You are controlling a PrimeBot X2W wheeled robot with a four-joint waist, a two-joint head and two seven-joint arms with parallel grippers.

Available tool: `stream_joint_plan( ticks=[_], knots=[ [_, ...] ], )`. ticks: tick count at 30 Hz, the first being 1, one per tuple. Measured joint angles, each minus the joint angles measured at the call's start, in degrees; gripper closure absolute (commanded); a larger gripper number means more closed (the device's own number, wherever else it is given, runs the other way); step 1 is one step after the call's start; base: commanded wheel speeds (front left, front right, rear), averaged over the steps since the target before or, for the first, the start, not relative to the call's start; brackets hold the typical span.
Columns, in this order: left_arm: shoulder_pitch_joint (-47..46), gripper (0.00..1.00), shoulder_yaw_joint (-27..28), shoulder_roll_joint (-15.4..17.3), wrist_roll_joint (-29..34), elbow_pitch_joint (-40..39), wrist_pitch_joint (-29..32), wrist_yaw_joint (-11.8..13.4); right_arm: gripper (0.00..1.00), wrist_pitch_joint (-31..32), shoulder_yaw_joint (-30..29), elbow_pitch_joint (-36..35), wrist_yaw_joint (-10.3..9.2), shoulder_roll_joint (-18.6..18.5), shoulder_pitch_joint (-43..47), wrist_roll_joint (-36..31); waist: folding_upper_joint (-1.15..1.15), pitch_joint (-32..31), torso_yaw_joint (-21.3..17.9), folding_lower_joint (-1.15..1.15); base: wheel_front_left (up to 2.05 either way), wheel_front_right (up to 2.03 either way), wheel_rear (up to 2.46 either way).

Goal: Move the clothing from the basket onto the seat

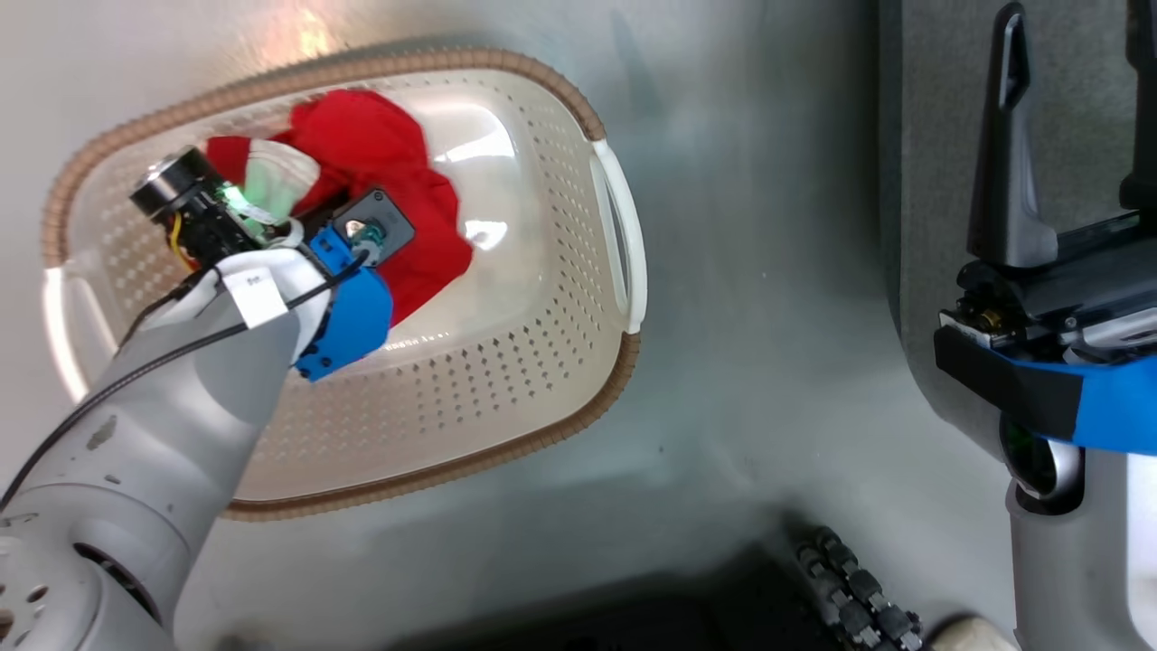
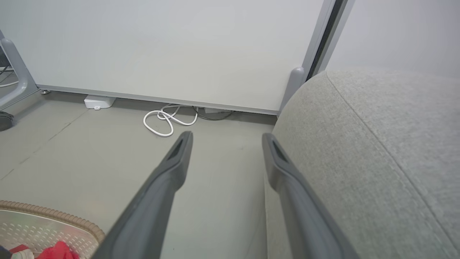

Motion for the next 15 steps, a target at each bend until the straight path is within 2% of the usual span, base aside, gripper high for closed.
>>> stream_joint_plan(
  ticks=[15],
  knots=[
    [5.2, 1.0, 1.8, -4.3, -6.0, -0.8, -8.5, 0.0, 0.0, 0.0, -1.2, 5.8, 0.0, -0.4, 1.9, 0.8, 0.0, -13.8, 3.5, -0.01, 0.0, 0.0, 0.0]
  ],
)
